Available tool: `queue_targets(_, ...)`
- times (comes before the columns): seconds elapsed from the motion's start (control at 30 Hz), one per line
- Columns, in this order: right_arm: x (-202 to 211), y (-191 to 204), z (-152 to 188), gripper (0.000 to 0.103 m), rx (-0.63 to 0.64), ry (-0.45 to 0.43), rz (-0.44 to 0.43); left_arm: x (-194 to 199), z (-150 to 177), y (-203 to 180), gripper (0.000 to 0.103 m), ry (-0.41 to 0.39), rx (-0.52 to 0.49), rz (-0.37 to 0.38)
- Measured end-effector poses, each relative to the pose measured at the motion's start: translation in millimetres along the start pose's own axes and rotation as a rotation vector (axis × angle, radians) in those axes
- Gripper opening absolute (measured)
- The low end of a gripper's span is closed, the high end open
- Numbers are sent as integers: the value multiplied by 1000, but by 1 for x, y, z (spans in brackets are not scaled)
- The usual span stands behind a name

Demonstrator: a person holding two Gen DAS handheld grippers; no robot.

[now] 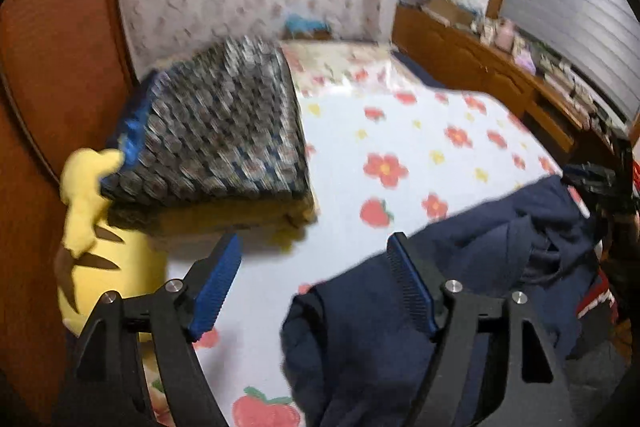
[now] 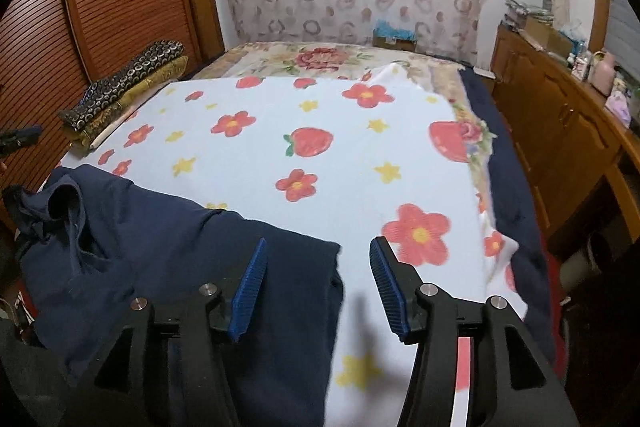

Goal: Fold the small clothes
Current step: 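Open both grippers and release the navy T-shirt onto the sheet, then grasp the navy T-shirt with the right gripper while the left gripper grasps it too, lift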

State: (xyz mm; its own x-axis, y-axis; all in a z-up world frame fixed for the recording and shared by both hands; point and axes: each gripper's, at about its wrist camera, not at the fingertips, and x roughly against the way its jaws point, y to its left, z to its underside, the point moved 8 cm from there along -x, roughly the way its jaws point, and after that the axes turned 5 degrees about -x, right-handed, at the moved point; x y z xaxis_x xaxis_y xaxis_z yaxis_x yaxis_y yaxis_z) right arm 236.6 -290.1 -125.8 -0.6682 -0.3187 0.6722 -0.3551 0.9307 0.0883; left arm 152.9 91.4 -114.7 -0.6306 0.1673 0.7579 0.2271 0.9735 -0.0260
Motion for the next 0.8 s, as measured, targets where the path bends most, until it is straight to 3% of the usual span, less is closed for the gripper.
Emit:
queue_targets(0.27, -26, 4, 3, 56, 20, 65, -15, -34, 34, -5, 76, 118, 1, 40)
queue_targets(0.6, -34, -1, 4, 58, 9, 98, -36, -50, 51, -8, 76, 151, 20, 74)
queue_targets(0.67, -34, 1, 4, 58, 21, 109, -34, -49, 50, -11, 66, 149, 6, 89)
queue_targets(0.8, -33, 7, 7, 53, 49, 135, -44, -45, 47, -18, 28, 149, -49, 86)
